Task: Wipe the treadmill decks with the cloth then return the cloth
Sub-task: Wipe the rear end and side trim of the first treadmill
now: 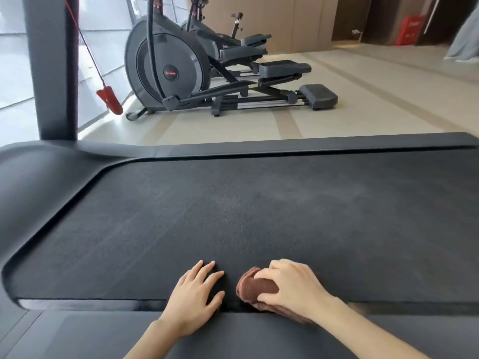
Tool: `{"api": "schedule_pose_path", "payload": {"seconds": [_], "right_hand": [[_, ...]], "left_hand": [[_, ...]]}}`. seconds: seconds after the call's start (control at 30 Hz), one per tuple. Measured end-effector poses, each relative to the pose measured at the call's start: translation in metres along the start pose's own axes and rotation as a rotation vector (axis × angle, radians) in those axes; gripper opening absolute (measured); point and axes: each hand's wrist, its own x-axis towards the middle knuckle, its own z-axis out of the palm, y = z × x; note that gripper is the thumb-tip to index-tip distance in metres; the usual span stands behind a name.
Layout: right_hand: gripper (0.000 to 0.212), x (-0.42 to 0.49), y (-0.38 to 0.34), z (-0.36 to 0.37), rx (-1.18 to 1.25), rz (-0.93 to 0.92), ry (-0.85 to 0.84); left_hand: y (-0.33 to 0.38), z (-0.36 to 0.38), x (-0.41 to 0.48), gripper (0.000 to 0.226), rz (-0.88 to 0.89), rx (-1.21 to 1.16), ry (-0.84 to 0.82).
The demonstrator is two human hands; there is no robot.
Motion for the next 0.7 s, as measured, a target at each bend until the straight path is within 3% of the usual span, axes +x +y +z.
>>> {"api": "schedule_pose_path", "payload": {"seconds": [0.1, 0.37, 0.57, 0.7], "right_hand": [[0.043, -0.024, 0.004, -0.013, 0.016, 0.118, 0.110], [0.042, -0.116, -0.011, -0.037, -0.013, 0.436, 0.391], [0.043, -0.223, -0.035, -0.037, -0.172, 0.601, 0.404], [0.041, -0.296, -0.051, -0.038, -0.202, 0.807, 0.441]], "left_hand": [[0.024, -0.017, 0.001, 0.049, 0.149, 0.013, -0.034], [0.086, -0.054, -0.006, 0.051, 0.593, 0.187, 0.096], [0.144, -0.042, -0.018, 0.057, 0.819, 0.151, 0.070], [0.196, -0.020, -0.032, 0.051, 0.966, 0.055, 0.051]]}}
